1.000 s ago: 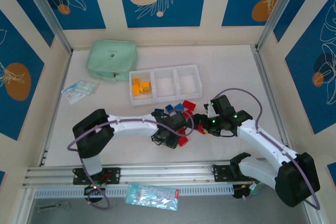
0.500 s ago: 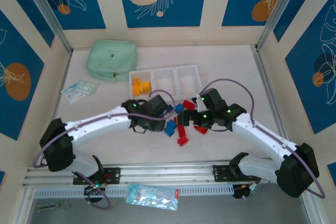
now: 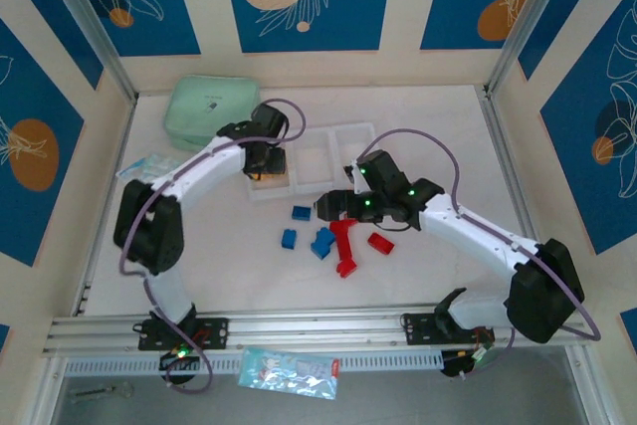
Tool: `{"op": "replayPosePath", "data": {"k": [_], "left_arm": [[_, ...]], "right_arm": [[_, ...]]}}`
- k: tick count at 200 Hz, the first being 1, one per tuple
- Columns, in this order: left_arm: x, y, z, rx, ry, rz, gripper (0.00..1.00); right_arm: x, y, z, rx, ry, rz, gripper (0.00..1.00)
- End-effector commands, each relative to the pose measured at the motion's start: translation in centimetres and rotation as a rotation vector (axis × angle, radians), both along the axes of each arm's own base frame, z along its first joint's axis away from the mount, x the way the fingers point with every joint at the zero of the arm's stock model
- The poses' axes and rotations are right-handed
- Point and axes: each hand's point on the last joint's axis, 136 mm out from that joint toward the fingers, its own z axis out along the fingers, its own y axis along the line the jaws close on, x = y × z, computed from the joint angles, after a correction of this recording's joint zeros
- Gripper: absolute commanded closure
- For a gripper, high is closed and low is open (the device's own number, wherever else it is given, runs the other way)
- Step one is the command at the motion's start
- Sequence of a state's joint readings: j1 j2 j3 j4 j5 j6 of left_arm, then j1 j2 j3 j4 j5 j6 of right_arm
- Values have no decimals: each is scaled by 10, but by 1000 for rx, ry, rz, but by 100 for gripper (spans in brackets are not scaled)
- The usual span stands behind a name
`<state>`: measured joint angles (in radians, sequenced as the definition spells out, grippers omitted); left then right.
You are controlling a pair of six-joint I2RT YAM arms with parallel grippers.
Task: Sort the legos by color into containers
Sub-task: Place the lego in the container, then pick up the lego from the bottom-center of the table.
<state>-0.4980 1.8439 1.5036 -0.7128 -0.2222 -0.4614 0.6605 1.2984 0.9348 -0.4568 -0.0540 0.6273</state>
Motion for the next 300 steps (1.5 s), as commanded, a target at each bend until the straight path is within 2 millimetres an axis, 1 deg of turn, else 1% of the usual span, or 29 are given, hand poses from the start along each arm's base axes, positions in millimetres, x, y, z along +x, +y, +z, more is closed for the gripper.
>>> {"op": "replayPosePath", "data": {"k": [1,11,22,28,49,75,93,108,123,139,150,163,201,209,221,240,252,265,283,300], "left_arm": [[25,7,-7,33,4,10,46],[29,7,-11,35,21,10,43],[32,7,-7,40,13,11,38],[33,6,-3,35,3,7,36],[34,9,17,36,-45,10,34],[28,14,38,35,-73,6,31],[18,18,51,29,-82,6,29],[9,18,60,-1,-95,-4,29],[-6,17,66,-42,-98,-10,28],[-25,9,67,-108,-101,-34,27],[-41,4,64,-151,-84,-53,25],[-59,3,59,-175,-65,-62,24],[-120,-9,40,-284,-22,-119,21],[-132,-11,37,-302,-18,-127,19],[-149,-18,34,-333,-18,-172,17],[-175,-20,25,-319,0,-214,11],[-187,-20,20,-314,-1,-233,7],[-197,-20,14,-339,2,-229,4],[-207,-24,7,-404,4,-213,0],[-212,-26,1,-441,16,-187,1]], "right_arm": [[11,3,9,-3,-41,6,1],[12,2,10,-13,-43,11,1],[12,1,10,-24,-47,12,1],[12,0,10,-28,-48,12,1],[11,-1,9,-39,-48,17,1],[9,-2,6,-49,-38,28,1],[8,-5,4,-71,-37,30,1],[7,-8,3,-94,-34,34,1],[2,-12,0,-116,-16,42,1],[-7,-15,-5,-137,17,57,1],[-15,-18,-10,-164,41,63,1],[-24,-23,-16,-199,64,68,1],[-51,-34,-34,-285,131,64,1],[-57,-36,-37,-303,141,63,1],[-66,-39,-42,-330,152,61,1],[-78,-42,-52,-368,172,56,1],[-84,-45,-58,-393,187,38,0],[-89,-45,-63,-402,198,18,2],[-91,-42,-72,-411,198,14,6],[-90,-39,-79,-428,191,32,13]]}}
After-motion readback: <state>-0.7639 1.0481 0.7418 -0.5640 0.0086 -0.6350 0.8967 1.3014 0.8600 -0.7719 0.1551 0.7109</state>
